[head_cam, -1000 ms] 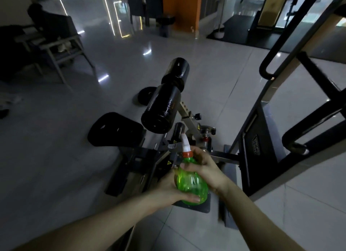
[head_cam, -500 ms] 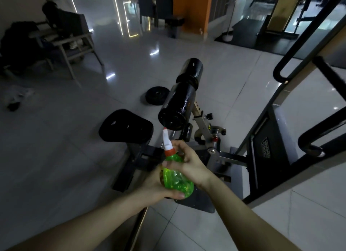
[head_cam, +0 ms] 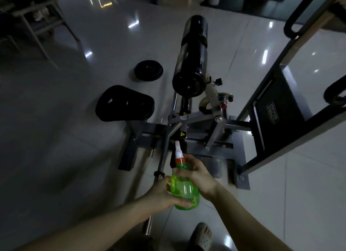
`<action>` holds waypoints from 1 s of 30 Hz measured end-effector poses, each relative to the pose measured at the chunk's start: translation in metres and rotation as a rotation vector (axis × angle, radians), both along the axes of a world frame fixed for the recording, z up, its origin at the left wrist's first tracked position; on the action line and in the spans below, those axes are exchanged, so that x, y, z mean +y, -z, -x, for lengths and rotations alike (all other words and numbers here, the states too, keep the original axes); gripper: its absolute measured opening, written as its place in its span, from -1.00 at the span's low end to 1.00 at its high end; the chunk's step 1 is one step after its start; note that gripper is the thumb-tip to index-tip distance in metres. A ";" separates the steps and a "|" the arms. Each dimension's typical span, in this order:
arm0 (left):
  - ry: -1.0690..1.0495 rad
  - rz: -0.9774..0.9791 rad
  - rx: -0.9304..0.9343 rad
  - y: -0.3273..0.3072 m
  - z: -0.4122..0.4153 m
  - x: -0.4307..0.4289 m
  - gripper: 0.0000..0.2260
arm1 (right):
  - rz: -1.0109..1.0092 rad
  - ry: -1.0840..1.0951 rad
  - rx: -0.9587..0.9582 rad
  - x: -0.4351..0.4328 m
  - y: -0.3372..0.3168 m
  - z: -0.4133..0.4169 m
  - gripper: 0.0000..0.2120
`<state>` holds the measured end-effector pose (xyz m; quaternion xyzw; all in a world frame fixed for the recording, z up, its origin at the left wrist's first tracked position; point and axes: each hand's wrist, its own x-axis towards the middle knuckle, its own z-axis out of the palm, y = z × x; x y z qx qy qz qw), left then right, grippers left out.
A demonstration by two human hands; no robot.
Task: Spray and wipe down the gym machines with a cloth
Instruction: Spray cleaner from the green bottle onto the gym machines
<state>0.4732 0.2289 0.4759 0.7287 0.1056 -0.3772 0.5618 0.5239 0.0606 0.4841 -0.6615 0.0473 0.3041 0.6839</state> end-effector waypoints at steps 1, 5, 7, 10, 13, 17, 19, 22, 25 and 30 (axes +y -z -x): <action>-0.004 0.001 0.014 0.014 0.001 0.003 -0.30 | 0.009 -0.003 0.011 0.003 0.015 0.000 -0.47; -0.034 -0.013 0.058 0.076 -0.003 0.007 -0.16 | 0.043 0.018 0.069 0.007 0.070 -0.004 -0.55; -0.064 -0.013 0.077 0.107 -0.004 0.006 -0.17 | 0.073 0.012 0.079 0.009 0.099 -0.010 -0.60; -0.101 -0.006 0.106 0.147 -0.005 0.003 -0.22 | 0.087 -0.044 0.104 0.012 0.147 -0.018 -0.54; -0.140 -0.016 0.131 0.185 0.000 0.002 -0.25 | 0.066 -0.050 0.150 0.013 0.190 -0.018 -0.54; -0.146 -0.012 0.129 0.223 0.017 -0.002 -0.28 | 0.065 -0.084 0.177 0.014 0.227 -0.009 -0.61; -0.163 -0.007 0.131 0.237 0.026 -0.003 -0.31 | 0.058 -0.133 0.184 0.013 0.247 -0.003 -0.59; -0.207 -0.008 0.140 0.255 0.042 -0.006 -0.24 | 0.054 -0.158 0.203 0.013 0.270 0.006 -0.56; -0.265 -0.014 0.167 0.271 0.065 -0.010 -0.22 | 0.076 -0.205 0.205 0.013 0.288 0.023 -0.57; -0.339 -0.074 0.230 0.287 0.093 -0.023 -0.24 | 0.043 -0.262 0.277 0.002 0.302 0.041 -0.54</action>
